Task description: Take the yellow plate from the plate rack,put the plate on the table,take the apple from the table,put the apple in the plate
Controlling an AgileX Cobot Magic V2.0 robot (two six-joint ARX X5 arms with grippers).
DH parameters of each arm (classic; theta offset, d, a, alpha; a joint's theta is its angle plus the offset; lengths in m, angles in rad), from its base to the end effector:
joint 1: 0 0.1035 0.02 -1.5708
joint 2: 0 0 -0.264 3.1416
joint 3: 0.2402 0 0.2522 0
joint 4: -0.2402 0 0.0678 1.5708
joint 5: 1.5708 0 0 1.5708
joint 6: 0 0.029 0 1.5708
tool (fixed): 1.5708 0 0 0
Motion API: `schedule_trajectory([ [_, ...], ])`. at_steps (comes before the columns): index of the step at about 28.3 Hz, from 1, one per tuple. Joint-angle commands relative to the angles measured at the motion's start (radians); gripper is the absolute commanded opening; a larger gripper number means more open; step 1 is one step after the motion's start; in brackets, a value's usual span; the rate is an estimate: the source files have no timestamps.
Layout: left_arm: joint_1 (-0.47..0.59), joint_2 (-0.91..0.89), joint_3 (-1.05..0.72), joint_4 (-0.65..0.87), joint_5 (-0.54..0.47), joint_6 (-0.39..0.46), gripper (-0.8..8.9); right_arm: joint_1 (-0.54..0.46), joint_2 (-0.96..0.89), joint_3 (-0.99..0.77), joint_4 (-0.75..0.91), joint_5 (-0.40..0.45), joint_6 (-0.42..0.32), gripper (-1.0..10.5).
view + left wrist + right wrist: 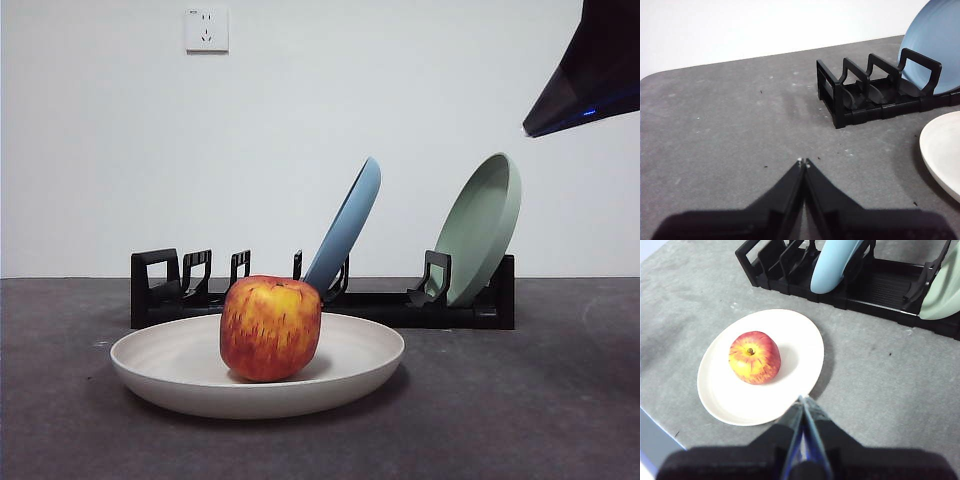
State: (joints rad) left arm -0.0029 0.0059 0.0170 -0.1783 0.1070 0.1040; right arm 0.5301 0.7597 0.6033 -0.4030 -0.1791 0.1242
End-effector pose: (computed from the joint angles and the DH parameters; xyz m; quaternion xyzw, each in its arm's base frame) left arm 0.0956 -0.0034 0.1517 0.0474 0.0804 -0.0590 0.9939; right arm 0.1368 0.0861 0.2553 0.0078 0.2920 0.3162 0.9026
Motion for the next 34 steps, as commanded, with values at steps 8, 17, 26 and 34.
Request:
schedule_trajectory([
  [8, 0.003, -0.003, -0.013, 0.002, 0.0, -0.007, -0.03, -0.026, -0.094, -0.01, -0.004, 0.002, -0.097, 0.0],
  [17, 0.003, -0.003, -0.013, 0.002, 0.0, -0.007, -0.04, -0.415, -0.536, -0.196, 0.156, -0.028, -0.209, 0.0],
  [26, 0.003, -0.003, -0.013, 0.002, 0.0, -0.007, -0.03, -0.461, -0.708, -0.437, 0.183, -0.025, -0.199, 0.0],
  [34, 0.003, -0.003, -0.013, 0.002, 0.0, -0.007, -0.04, -0.46, -0.759, -0.565, 0.216, -0.024, -0.133, 0.0],
])
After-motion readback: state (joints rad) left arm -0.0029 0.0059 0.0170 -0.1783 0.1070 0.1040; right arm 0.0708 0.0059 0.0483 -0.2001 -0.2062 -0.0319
